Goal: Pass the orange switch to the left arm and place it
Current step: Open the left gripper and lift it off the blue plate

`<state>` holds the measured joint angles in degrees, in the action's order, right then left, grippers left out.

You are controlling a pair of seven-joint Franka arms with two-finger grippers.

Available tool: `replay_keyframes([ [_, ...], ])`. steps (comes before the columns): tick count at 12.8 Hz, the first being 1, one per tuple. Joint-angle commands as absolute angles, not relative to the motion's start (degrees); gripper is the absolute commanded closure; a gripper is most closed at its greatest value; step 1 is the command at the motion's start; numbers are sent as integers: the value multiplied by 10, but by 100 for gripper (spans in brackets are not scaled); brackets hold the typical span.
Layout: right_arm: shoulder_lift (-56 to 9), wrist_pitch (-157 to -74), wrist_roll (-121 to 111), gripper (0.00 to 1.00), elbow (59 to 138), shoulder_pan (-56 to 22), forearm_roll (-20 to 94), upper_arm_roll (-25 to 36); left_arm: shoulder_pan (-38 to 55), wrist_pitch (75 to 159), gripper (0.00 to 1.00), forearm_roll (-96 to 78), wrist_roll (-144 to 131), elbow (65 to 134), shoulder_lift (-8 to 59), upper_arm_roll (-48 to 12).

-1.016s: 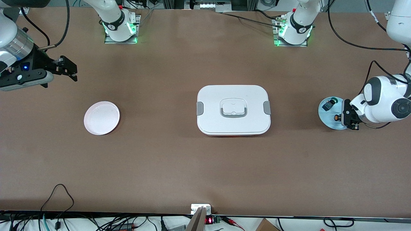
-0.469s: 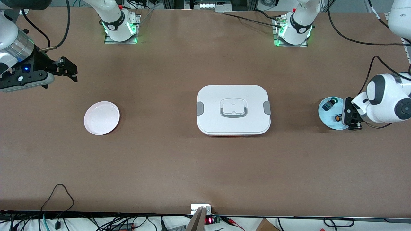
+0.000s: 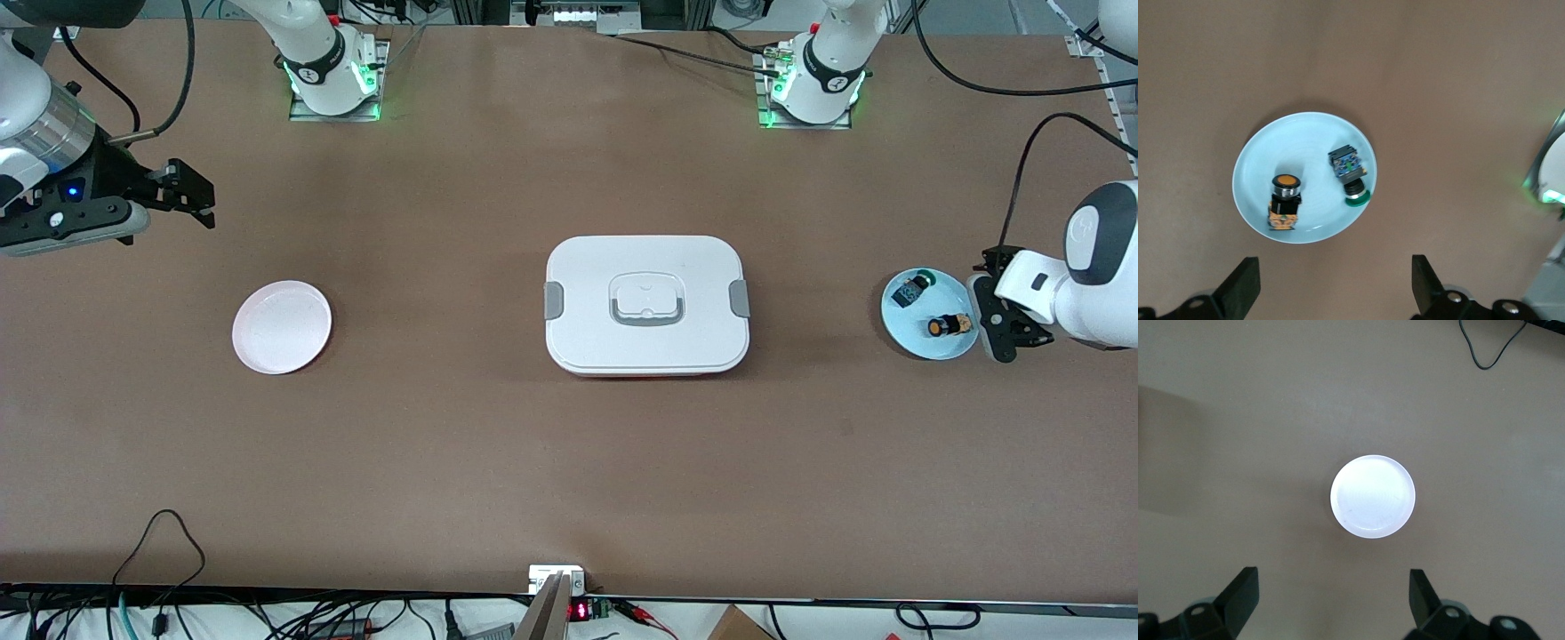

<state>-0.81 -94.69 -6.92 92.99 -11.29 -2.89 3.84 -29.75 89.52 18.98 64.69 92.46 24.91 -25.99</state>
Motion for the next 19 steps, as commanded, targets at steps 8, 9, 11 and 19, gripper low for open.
replay_keyframes([
  [8,-13,-906,-23,0,918,-90,-19,37,-294,730,0,128,165,760,255,-404],
  [9,-11,-904,-19,0,918,-89,-11,37,-274,733,0,119,145,760,234,-396],
  [11,-12,-897,-11,0,918,-89,-9,37,-210,742,0,106,98,766,193,-322],
  [19,-11,-897,-16,0,916,-92,-9,33,-3,925,0,2,70,923,30,-39],
])
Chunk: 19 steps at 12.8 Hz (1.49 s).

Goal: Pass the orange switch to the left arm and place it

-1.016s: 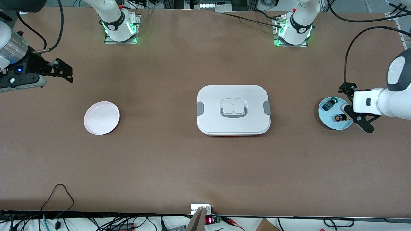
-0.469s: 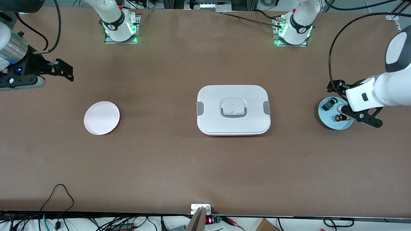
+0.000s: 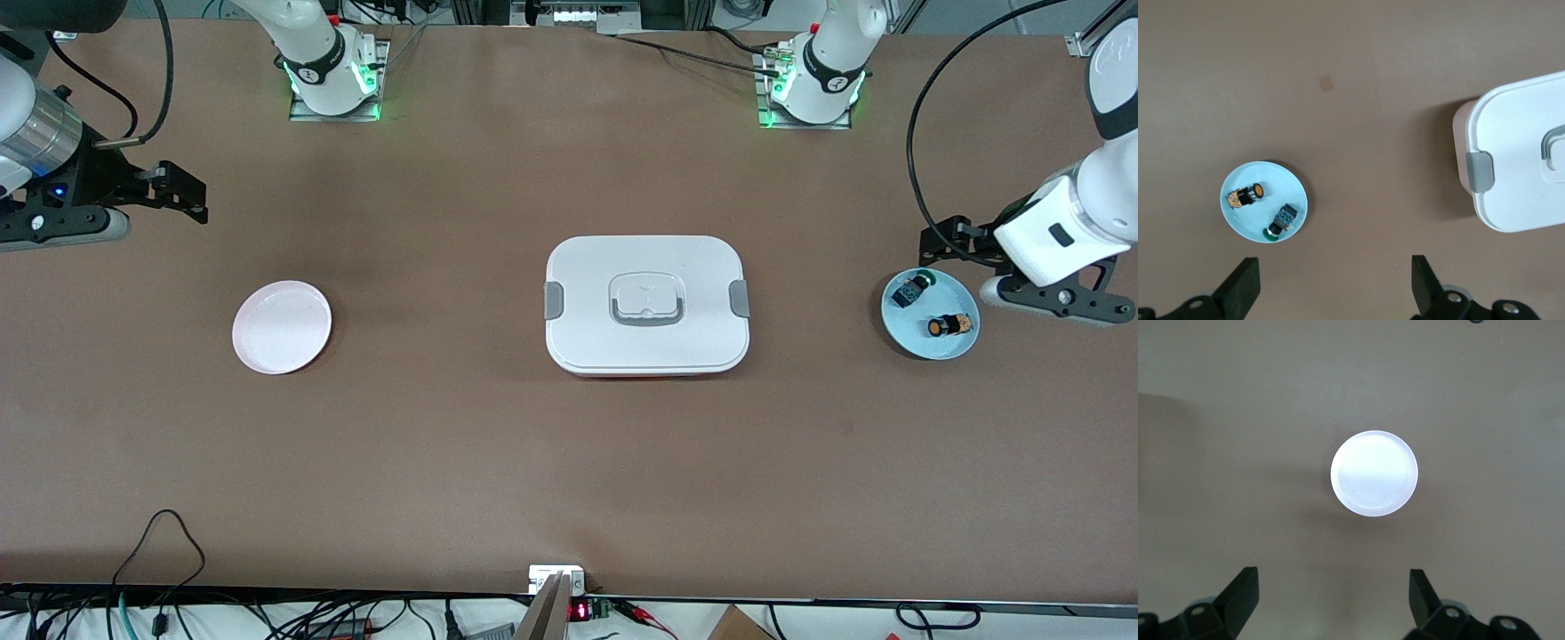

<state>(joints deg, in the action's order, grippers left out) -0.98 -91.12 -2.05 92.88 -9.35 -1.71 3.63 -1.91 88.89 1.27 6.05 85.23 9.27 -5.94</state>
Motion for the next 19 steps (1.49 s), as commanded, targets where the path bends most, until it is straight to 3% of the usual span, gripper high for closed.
replay_keyframes([
  [1,-11,-897,-16,0,915,-92,-9,33,-3,929,0,-1,72,951,12,-39],
  [4,-11,-898,-16,0,915,-92,-9,33,-7,968,0,-42,52,1021,-26,-14],
  [19,-11,-903,-16,0,915,-92,-9,33,-7,931,0,0,4,996,-28,-42],
])
